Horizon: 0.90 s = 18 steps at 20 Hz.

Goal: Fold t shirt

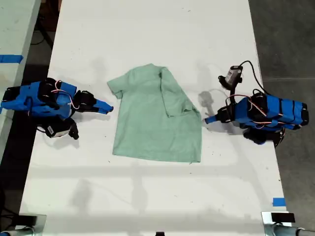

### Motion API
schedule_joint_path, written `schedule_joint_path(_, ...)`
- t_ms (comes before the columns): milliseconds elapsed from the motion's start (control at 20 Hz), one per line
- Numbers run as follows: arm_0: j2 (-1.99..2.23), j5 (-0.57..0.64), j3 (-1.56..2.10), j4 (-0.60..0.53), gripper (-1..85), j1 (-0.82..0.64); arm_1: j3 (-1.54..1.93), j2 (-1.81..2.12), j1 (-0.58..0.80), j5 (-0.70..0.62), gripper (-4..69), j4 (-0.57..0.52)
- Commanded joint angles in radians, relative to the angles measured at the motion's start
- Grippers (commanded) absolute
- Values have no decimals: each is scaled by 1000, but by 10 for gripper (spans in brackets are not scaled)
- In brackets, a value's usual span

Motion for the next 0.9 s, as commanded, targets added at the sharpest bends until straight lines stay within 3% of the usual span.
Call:
schedule_joint_path(0,8,8,44,-14,113,-5,52,11,-12,-6,75,-5)
schedule_joint_path(200,8,0,44,-14,113,-6,52,11,-9,-8,74,-6)
schedule_joint_path(300,8,2,44,-14,182,-44,52,11,-9,-12,74,-6)
schedule_joint_path(650,8,-25,44,-14,184,-109,55,11,-9,-49,63,-12)
schedule_joint_path(700,12,11,44,-17,125,-114,55,11,-11,-43,59,-12)
schedule_joint_path(750,12,49,44,-15,-2,-126,55,11,-11,-40,58,-12)
schedule_joint_path(850,12,78,44,-15,-2,-170,55,11,-11,-34,56,-12)
